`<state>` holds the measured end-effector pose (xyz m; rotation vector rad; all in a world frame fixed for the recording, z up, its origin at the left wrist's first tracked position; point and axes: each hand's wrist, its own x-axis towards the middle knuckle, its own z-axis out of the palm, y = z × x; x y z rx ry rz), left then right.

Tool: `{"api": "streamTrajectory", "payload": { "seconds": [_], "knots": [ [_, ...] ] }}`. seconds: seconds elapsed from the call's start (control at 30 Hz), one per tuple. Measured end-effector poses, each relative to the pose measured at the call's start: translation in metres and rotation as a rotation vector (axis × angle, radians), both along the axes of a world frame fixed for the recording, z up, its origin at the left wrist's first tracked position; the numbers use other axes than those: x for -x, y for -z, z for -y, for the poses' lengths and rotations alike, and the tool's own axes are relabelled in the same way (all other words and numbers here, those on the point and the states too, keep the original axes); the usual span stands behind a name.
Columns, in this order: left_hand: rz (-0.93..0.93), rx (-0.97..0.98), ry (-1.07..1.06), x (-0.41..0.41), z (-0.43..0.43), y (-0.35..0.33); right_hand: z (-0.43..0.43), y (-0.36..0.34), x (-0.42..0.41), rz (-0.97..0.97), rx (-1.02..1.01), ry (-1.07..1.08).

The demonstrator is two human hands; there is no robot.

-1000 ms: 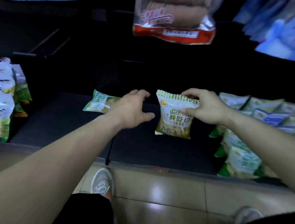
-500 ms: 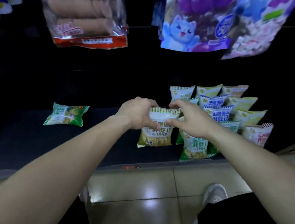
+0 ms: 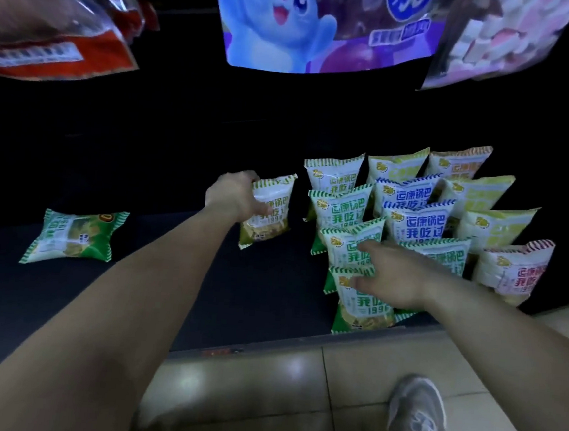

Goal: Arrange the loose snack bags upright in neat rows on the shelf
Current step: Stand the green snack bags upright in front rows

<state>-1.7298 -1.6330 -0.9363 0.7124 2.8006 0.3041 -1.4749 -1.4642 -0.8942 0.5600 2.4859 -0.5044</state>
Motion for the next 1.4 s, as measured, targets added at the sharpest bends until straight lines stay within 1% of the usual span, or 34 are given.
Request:
{"api": "streamTrajectory", "payload": {
  "seconds": [0.2,0.33,0.53,0.73,0.8,0.93,1.0,1.17,1.23,1.3,1.4],
  "knots": [
    [0.012,-0.002,0.006,0.031,-0.035,0.041,0.006,0.014,0.009,0.066,0.013,-0.021],
    [-0.054,0.013,0.037,0.039,-0.048,0.053,-0.002,0.017,0.010,0.083,0.020,0.019],
    [-0.154,-0.042,0.035,0.035,-0.053,0.054,0.000,0.020,0.009,0.104,0.020,0.024],
    [-0.137,-0.057,0.043,0.025,-0.070,0.046,0.009,0.017,0.016,0.106,0.003,0.003],
    [-0.157,-0.038,0.035,0.024,-0.071,0.047,0.011,0.017,0.019,0.102,-0.003,-0.008],
    [-0.285,0.027,0.034,0.018,-0.064,0.049,0.013,0.016,0.025,0.079,-0.003,-0.015],
    [-0.304,0.030,0.059,0.017,-0.056,0.044,0.016,0.015,0.029,0.079,-0.020,-0.029],
    [-0.230,0.051,0.133,0.013,-0.013,0.012,0.032,0.002,0.046,0.041,-0.059,-0.086],
    [-0.169,0.123,0.179,0.007,0.015,-0.007,0.044,-0.007,0.055,0.004,-0.066,-0.107],
    [-0.080,0.236,0.230,0.000,0.047,-0.031,0.060,-0.014,0.065,-0.041,-0.085,-0.135],
    [0.027,0.352,0.258,-0.012,0.106,-0.069,0.092,-0.025,0.079,-0.125,-0.112,-0.198]
  ]
}}
